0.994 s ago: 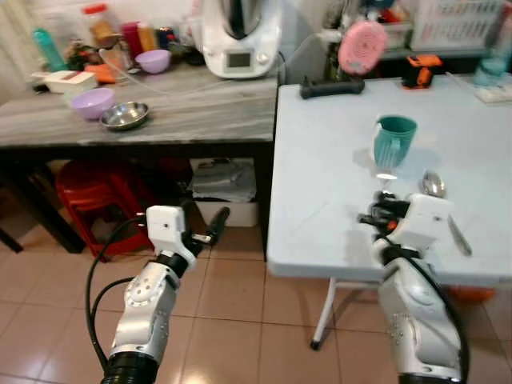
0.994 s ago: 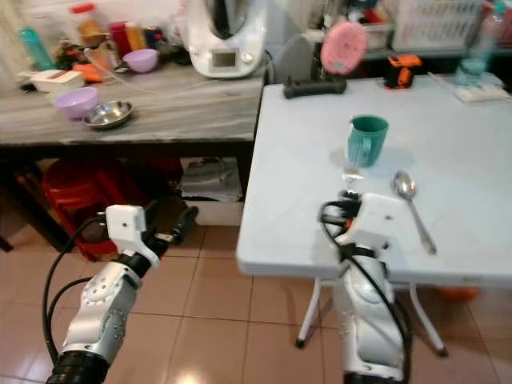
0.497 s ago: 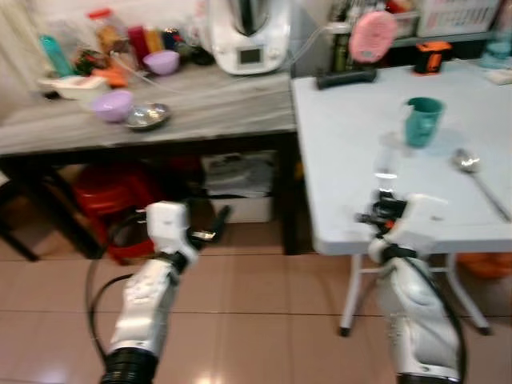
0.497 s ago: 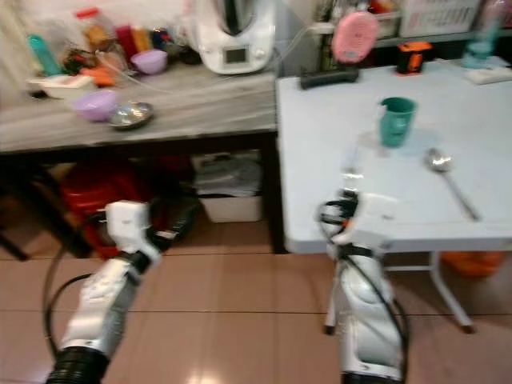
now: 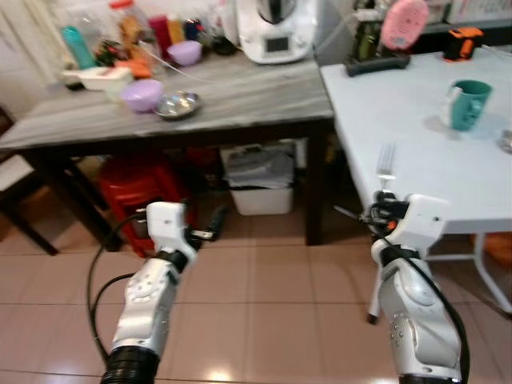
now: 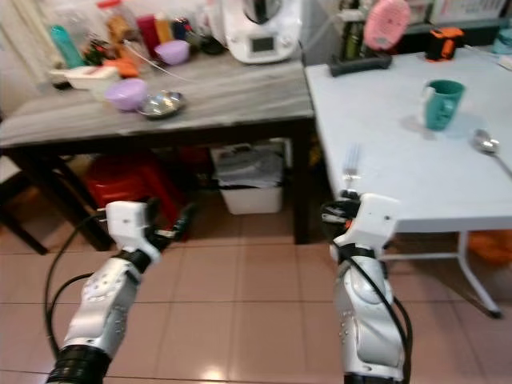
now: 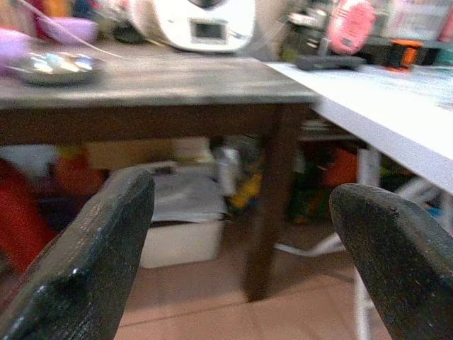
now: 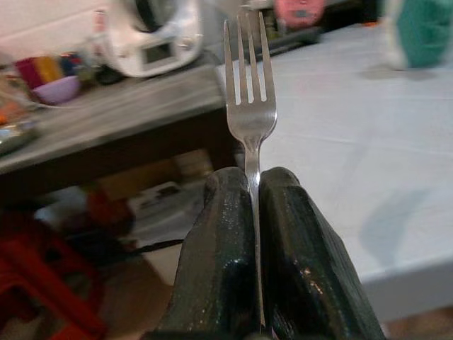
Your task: Setting the table
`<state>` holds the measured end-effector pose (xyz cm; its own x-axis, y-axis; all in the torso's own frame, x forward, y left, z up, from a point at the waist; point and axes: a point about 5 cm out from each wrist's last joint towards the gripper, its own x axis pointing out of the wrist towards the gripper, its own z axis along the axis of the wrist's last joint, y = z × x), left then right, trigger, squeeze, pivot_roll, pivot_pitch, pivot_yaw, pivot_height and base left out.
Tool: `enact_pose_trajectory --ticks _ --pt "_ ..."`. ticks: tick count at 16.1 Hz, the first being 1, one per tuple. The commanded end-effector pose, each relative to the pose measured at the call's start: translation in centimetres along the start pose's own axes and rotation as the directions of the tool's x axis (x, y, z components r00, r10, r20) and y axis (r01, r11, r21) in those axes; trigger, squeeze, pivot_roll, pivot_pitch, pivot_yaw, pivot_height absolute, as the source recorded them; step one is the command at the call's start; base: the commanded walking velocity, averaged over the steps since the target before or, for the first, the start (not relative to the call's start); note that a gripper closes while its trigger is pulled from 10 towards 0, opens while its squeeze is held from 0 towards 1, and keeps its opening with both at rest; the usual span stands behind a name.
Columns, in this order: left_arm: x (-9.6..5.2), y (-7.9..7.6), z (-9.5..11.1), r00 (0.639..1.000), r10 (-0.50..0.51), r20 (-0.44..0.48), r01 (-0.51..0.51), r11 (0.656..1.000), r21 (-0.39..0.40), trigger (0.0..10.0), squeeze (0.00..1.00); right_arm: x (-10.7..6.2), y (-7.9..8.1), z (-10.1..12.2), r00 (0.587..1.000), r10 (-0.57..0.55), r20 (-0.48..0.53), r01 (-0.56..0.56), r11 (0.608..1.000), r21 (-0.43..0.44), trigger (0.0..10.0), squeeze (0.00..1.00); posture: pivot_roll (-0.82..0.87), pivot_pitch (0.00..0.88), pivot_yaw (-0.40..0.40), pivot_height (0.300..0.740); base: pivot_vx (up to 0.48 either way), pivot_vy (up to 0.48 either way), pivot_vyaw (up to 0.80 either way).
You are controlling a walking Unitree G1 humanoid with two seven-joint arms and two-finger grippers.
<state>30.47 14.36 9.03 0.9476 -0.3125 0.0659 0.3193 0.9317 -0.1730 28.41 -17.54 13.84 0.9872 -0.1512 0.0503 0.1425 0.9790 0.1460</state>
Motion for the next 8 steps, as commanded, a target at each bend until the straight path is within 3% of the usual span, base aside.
enact_pose_trajectory --ticks 1,8 --pt "0.1 -0.1 -0.1 1.0 0.012 -0.004 -0.012 1.0 0.014 10.0 0.0 -0.1 -0.5 0.4 1.0 -0.011 0.019 0.011 1.0 -0.006 10.0 0.0 -0.14 0.0 0.144 0.74 0.0 0.424 0.0" --pt "-1.1 2.4 0.3 0.985 0.168 0.035 -0.171 0.979 0.114 10.0 0.0 -0.9 -0.7 0.4 0.999 0.029 0.046 -0.026 0.997 -0.074 10.0 0.0 -0.14 0.0 0.143 0.74 0.0 0.419 0.0"
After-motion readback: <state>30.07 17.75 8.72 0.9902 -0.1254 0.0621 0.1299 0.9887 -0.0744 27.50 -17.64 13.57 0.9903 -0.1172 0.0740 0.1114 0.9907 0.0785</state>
